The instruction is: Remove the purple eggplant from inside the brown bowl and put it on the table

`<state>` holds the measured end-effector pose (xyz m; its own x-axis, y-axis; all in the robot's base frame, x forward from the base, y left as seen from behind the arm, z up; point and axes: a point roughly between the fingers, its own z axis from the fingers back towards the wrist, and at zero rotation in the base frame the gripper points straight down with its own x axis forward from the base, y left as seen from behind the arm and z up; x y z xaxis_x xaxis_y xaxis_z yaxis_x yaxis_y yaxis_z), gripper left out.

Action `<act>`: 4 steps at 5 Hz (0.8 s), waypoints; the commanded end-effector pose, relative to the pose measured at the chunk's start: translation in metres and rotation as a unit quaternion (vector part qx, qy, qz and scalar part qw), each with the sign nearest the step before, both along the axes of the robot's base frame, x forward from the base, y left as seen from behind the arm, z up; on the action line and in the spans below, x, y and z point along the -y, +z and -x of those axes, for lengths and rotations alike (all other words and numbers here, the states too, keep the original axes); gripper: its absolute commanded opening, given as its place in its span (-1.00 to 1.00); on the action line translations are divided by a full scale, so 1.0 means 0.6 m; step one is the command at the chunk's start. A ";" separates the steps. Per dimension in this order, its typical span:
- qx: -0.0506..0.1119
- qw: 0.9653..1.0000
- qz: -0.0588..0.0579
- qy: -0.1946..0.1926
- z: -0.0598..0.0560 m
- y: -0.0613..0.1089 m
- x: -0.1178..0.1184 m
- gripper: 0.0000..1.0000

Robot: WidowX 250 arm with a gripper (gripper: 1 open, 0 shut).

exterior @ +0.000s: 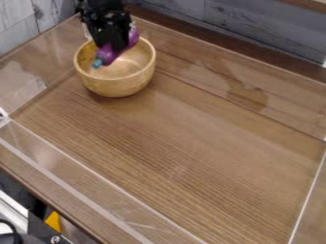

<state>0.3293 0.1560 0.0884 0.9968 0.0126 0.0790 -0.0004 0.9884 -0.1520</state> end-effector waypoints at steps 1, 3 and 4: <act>0.052 0.998 -0.026 0.001 -0.014 0.075 0.019 -1.00; 0.051 0.998 -0.028 -0.011 0.004 0.075 0.126 -1.00; 0.053 0.997 -0.026 -0.056 0.003 0.057 0.153 -1.00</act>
